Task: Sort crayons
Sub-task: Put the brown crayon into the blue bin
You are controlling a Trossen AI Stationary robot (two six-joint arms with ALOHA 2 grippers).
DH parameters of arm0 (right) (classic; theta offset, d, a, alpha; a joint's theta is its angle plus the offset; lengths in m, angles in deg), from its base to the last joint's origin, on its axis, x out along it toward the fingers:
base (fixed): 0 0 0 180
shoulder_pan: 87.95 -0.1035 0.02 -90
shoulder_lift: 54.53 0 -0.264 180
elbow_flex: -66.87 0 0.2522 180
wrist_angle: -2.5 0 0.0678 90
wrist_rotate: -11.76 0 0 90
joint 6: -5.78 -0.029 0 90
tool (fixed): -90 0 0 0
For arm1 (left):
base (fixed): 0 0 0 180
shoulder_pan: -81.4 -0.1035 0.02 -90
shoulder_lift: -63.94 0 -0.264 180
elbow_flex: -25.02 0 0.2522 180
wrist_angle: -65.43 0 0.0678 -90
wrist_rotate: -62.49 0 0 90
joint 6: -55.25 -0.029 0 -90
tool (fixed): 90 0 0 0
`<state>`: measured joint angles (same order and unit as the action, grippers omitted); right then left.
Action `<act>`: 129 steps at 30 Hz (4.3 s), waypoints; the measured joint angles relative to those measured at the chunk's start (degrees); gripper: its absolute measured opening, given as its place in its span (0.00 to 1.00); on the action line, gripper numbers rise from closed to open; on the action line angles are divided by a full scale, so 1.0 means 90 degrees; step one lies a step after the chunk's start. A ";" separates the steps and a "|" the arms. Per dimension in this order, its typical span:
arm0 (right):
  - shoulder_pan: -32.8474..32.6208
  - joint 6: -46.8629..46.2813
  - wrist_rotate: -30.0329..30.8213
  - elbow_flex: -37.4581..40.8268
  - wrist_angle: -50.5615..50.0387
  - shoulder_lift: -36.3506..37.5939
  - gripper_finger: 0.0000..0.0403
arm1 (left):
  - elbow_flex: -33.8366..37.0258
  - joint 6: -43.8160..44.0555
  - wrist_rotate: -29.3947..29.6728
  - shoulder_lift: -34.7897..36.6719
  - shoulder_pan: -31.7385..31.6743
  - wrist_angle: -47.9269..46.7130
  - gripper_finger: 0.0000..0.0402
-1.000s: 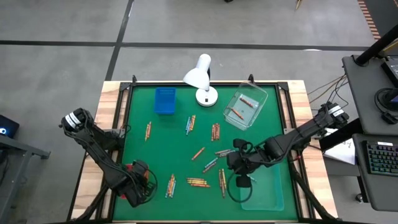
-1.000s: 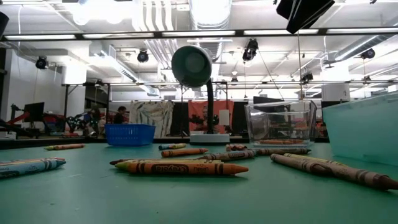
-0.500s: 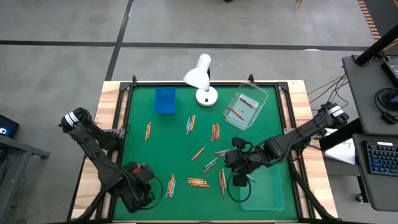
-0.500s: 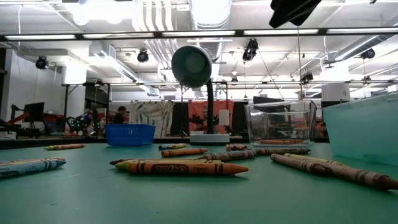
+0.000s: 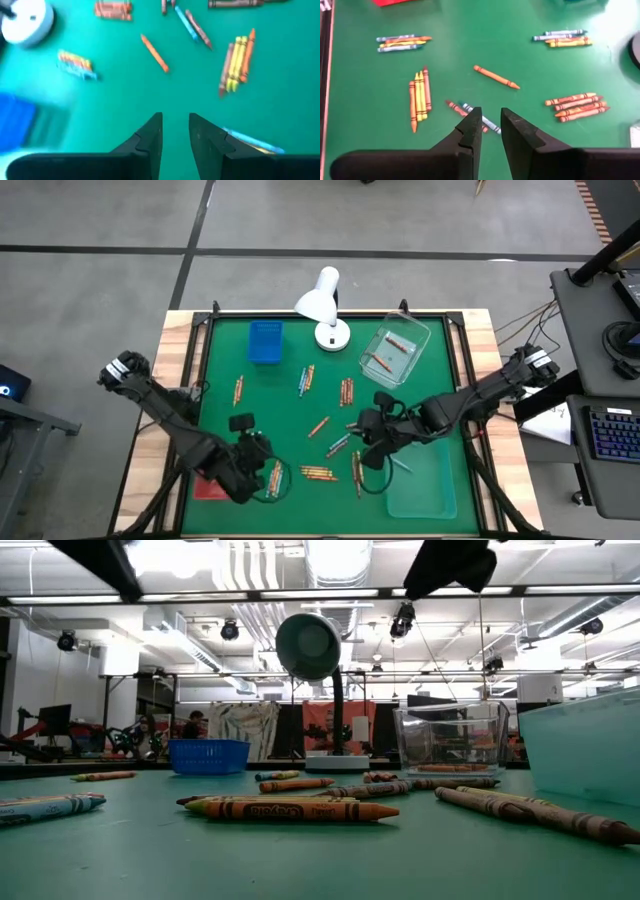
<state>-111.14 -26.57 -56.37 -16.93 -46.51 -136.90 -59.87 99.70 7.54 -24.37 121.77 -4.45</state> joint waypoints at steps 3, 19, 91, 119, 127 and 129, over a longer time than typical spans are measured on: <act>0.0250 -0.0090 -0.0268 0.0000 -0.0012 -0.0035 0.14 | 0.0188 -0.0841 0.0066 0.0080 -0.0196 0.0388 0.19; 0.1379 0.0465 -0.0944 0.0000 -0.0156 -0.0136 0.14 | 0.2002 -0.1838 0.0886 0.1842 -0.0752 0.1233 0.19; 0.1898 0.2676 -0.2191 -0.0006 -0.0976 -0.2327 0.24 | 0.4053 -0.4542 -0.0292 0.2819 -0.2897 0.7370 0.19; 0.1971 0.3210 -0.2055 -0.0006 -0.0713 -0.2615 0.03 | 0.4053 -0.4411 -0.0297 0.2819 -0.2897 0.7378 0.19; 0.1994 0.3086 -0.1924 0.0009 -0.0576 -0.1968 0.03 | 0.4139 -0.4746 -0.0789 0.2824 -0.2868 0.7407 0.19; 0.1986 0.3086 -0.1952 0.0005 -0.0499 -0.1807 0.03 | 0.4242 -0.4926 -0.1333 0.2824 -0.2863 0.7595 0.19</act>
<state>-93.26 1.20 -73.94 -16.89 -51.00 -153.16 -21.69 55.36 -4.46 1.05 96.01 63.91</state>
